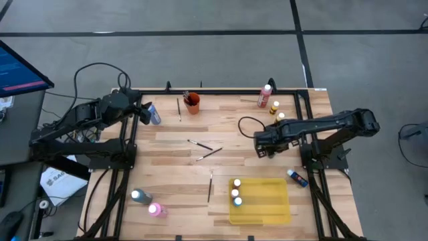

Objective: Pick & Place Paint Supplies
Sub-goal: Put the green paint bottle into the yellow bin

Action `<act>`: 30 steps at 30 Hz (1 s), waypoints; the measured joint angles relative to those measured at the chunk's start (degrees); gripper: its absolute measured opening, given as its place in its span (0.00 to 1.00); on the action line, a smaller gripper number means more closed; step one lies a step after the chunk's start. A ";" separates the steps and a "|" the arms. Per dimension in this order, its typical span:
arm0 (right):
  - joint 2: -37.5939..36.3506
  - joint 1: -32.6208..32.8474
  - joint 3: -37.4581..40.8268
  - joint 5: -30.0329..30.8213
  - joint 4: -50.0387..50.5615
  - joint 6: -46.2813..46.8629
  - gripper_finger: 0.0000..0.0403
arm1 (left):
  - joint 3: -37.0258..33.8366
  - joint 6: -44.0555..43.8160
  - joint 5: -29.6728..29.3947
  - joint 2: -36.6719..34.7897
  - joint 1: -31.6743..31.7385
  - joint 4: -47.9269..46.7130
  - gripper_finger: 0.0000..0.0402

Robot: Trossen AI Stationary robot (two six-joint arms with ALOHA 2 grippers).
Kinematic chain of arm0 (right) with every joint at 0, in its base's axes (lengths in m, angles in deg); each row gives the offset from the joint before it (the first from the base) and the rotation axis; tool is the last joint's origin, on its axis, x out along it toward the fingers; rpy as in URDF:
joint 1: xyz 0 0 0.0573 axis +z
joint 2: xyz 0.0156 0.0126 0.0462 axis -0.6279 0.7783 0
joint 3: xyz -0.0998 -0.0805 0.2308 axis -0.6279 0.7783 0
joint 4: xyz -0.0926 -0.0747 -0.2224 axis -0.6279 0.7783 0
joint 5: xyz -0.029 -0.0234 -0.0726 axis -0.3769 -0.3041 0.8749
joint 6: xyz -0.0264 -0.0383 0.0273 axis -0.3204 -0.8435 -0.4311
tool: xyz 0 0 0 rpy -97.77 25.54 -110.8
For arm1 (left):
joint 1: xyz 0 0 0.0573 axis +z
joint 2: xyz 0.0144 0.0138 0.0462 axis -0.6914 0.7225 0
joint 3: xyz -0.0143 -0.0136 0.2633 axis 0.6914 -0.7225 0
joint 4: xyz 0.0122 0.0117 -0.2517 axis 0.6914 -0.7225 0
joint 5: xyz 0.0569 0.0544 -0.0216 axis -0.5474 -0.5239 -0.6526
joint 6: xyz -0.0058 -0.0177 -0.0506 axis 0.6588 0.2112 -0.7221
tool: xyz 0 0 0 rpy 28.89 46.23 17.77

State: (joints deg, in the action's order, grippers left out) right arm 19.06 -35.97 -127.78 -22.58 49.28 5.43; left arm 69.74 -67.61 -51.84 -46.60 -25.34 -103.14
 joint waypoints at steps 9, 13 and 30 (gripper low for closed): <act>-0.04 8.77 -15.75 -0.20 -6.31 3.81 0.27 | 0.00 0.05 -0.01 0.00 0.00 0.00 0.59; -0.04 15.46 -19.82 -0.17 -12.07 10.48 0.27 | 0.00 0.08 -0.01 0.00 0.01 0.00 0.59; 11.40 35.01 -23.23 -0.35 -25.16 25.64 0.27 | -0.01 3.01 0.17 0.00 -0.01 -0.03 0.59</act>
State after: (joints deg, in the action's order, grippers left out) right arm 30.46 -0.96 -151.01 -22.92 24.12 31.07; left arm 69.73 -64.60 -51.68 -46.60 -25.35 -103.17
